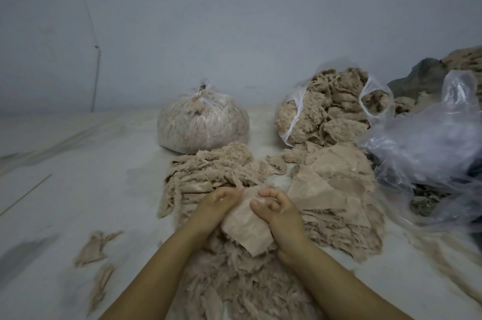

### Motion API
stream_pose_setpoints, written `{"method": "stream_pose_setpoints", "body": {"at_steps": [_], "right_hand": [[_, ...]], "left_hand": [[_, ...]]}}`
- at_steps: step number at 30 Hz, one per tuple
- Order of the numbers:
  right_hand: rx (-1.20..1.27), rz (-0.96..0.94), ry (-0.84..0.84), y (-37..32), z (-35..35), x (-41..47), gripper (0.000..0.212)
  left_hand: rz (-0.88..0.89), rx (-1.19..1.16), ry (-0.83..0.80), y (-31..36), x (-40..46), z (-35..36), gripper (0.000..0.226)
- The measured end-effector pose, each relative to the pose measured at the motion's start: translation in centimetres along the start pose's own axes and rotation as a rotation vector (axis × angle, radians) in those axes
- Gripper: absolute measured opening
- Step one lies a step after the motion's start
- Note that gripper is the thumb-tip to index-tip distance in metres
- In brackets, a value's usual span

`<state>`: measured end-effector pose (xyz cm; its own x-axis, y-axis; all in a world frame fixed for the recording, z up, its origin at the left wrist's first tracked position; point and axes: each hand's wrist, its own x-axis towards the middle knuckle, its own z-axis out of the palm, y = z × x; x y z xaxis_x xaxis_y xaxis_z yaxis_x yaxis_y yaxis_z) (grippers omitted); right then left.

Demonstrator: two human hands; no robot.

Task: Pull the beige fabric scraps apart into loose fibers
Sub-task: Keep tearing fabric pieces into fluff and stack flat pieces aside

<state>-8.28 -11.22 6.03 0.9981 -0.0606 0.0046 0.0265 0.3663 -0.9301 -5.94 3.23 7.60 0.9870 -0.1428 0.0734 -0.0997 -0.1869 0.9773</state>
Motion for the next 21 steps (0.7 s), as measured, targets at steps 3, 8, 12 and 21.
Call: {"method": "stream_pose_setpoints", "body": {"at_steps": [3, 8, 12, 21], "right_hand": [[-0.202, -0.063, -0.008, 0.3, 0.1, -0.3, 0.016], [-0.446, -0.084, -0.050, 0.7, -1.5, -0.9, 0.031], [-0.297, 0.027, -0.186, 0.2, -0.7, -1.0, 0.059], [0.091, 0.012, 0.069, -0.6, 0.3, -0.3, 0.012]], "left_hand": [[0.021, 0.091, 0.096, 0.1, 0.6, 0.7, 0.021], [-0.009, -0.015, 0.319, 0.8, 1.7, -0.8, 0.027], [0.029, -0.104, 0.173, 1.1, 0.9, 1.2, 0.026], [0.070, -0.355, 0.128, -0.2, -0.1, 2.4, 0.016]]}}
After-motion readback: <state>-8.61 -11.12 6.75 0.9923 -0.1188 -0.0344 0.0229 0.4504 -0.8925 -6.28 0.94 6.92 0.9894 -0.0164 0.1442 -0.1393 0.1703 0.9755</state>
